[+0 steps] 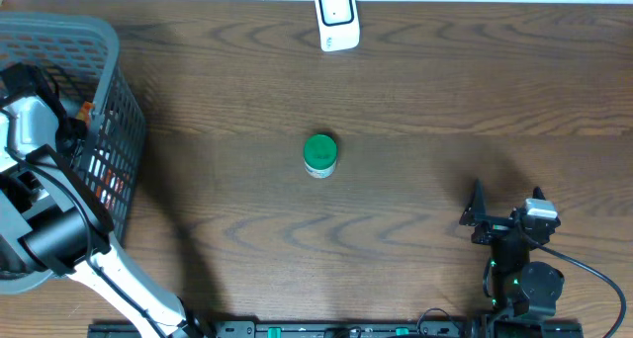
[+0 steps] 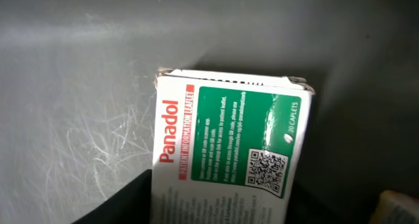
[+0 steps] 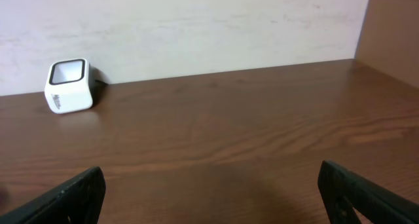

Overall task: Scan the item barcode
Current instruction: 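Reach the left gripper into the basket and grasp the Panadol box, then carry the Panadol box to the scanner and place it beside the jar, then reach the left gripper into the basket and grasp the orange tissue pack, then carry the tissue pack past the scanner and place it right of the jar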

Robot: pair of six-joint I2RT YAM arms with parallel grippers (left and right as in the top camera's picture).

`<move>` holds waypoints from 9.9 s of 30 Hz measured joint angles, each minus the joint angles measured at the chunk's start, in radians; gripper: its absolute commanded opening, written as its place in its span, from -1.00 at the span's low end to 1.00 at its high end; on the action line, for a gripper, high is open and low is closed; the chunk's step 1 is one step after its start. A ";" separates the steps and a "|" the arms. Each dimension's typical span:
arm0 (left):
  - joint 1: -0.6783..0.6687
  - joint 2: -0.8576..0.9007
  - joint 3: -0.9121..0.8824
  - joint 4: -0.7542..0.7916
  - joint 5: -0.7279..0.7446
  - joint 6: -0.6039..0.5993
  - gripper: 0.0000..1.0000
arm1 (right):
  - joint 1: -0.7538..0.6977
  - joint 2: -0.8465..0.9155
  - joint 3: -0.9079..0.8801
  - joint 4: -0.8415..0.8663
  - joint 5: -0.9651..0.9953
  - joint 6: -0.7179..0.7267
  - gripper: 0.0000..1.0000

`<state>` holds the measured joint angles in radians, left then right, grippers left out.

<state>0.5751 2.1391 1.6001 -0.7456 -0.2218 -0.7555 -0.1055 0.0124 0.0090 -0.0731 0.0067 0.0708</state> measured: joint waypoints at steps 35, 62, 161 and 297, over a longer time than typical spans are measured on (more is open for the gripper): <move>0.018 -0.893 0.016 -0.190 0.510 0.026 -0.09 | 0.000 0.000 0.000 0.000 0.000 0.000 0.99; -0.877 -0.424 -0.033 -0.291 0.196 -0.027 -0.05 | 0.000 0.000 0.000 0.000 0.000 0.000 0.98; -0.013 -0.452 0.005 -0.115 0.190 0.129 0.96 | 0.000 0.000 0.000 0.000 0.000 0.000 0.99; -1.478 0.028 -0.030 0.038 0.094 0.029 0.91 | 0.000 0.000 0.000 0.000 0.000 0.000 0.99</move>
<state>-0.9028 2.1674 1.5700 -0.7078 -0.1276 -0.7261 -0.1055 0.0120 0.0090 -0.0731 0.0067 0.0708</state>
